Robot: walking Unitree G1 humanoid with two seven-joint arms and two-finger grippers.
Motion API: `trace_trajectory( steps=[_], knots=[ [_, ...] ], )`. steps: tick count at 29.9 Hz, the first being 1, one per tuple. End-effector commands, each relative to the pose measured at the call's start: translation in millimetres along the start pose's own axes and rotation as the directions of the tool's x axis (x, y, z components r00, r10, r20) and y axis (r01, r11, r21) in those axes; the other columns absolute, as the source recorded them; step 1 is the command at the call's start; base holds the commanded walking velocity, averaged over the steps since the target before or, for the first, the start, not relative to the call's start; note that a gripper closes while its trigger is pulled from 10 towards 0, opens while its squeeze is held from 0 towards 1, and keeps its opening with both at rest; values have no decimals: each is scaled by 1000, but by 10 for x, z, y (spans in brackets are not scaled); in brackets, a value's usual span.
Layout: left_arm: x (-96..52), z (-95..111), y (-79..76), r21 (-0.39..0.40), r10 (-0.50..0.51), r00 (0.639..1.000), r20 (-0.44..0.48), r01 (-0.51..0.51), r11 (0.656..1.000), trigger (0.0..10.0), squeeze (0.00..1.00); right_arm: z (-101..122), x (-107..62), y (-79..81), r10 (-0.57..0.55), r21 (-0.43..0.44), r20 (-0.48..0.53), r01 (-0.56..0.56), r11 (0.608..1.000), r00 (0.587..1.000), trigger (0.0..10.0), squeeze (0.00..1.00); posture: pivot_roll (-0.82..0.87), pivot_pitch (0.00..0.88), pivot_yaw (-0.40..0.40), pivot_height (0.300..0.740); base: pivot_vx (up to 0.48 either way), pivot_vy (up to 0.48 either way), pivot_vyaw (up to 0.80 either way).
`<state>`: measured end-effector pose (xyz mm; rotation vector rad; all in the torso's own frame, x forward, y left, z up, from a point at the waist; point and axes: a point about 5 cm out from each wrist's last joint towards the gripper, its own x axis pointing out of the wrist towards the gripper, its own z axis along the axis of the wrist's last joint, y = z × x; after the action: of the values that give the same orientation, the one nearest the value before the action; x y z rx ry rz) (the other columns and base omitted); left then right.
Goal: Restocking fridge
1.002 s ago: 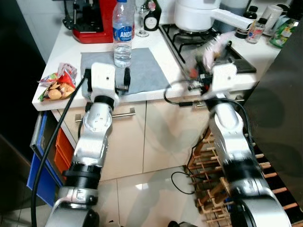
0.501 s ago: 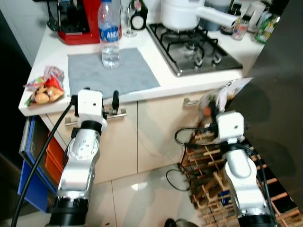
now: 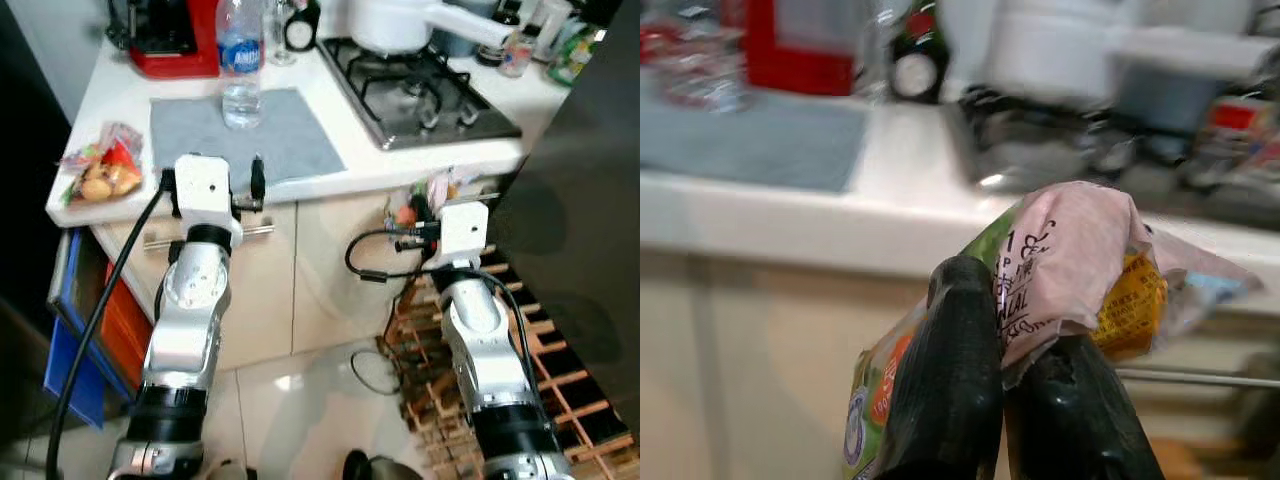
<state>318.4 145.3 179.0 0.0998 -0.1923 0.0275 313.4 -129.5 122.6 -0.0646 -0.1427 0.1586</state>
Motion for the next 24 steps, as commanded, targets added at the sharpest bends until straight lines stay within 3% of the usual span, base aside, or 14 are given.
trace_trajectory(
  steps=[1, 14, 24],
  knots=[
    [-7, -12, -1, -10, 14, 1000, -9, -14, 1000, 10000, 0, 98, 50, -4, 12, 2, 40, -12, 1000, 999, 0, 0, -57, 0, -46, 740, -266, -251, 681],
    [12, -30, -37, -16, 8, 1000, -15, -9, 1000, 10000, 0, -8, 55, 60, 51, 20, -8, -51, 998, 999, 0, 0, -60, 0, -43, 740, -264, -256, 601],
    [24, -46, -27, -10, 4, 1000, -19, -4, 1000, 10000, 0, -61, 47, 84, 68, 27, -26, -67, 997, 997, 0, 0, -61, 0, -39, 740, -264, -259, 0]
  ],
)
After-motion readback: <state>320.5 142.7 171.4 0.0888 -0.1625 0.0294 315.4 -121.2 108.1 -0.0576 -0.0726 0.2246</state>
